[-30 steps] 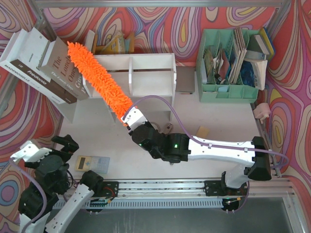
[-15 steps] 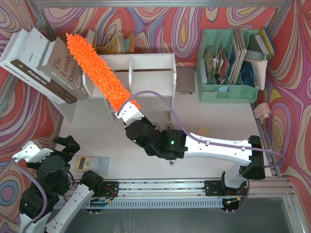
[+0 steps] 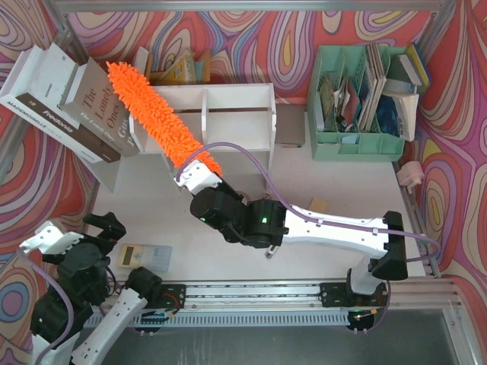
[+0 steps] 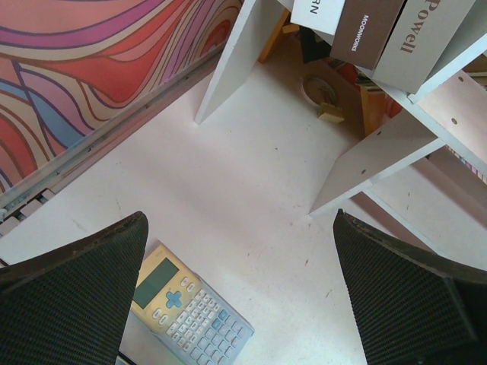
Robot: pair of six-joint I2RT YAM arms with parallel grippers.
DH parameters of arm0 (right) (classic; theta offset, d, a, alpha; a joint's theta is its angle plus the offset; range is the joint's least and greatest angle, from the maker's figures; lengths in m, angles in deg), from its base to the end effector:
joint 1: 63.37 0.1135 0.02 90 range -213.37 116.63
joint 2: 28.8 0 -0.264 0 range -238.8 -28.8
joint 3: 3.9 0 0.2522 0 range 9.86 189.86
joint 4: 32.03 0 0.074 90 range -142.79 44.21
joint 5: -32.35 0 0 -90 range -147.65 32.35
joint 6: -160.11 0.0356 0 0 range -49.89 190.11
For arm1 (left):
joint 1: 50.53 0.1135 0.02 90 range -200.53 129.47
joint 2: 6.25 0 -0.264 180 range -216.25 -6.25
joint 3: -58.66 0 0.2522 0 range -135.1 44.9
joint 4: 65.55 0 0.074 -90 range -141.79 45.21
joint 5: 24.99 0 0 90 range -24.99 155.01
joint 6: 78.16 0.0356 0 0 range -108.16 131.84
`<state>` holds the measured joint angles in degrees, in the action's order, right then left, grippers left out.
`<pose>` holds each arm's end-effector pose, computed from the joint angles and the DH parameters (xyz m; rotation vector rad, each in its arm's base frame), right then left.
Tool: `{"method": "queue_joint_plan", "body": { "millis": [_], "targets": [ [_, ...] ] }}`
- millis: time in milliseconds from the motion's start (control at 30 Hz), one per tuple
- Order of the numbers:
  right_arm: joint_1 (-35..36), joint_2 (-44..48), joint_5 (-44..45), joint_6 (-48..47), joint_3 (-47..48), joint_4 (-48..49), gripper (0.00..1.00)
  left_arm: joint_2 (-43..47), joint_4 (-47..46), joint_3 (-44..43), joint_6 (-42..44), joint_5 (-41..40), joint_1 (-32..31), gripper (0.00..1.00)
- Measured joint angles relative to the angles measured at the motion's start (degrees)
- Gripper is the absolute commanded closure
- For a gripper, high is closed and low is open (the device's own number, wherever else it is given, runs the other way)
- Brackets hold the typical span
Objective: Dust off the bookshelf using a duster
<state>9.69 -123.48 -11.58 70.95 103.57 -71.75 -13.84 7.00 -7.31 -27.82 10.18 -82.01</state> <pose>0.1339 0.3517 0.3878 -0.6926 1.7594 0.0532 0.0000 0.0341 0.3400 -0.7531 1.5380 -0.0495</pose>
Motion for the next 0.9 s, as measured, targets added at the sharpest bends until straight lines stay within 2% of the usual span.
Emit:
{"method": "queue_joint_plan", "body": {
  "millis": [533,667,900],
  "targets": [
    [-1.27,-0.15,0.35,-3.65,9.03,-8.57,1.00,0.00,0.00,0.20,0.00,0.37,0.00,0.02],
    [-1.36,-2.34,-1.62,-3.87,15.67,-13.40,1.00,0.00,0.00,0.20,0.00,0.37,0.00,0.02],
    [-1.42,-9.05,-3.28,-4.26,32.96,-26.82,1.00,0.00,0.00,0.20,0.00,0.37,0.00,0.02]
  ]
}}
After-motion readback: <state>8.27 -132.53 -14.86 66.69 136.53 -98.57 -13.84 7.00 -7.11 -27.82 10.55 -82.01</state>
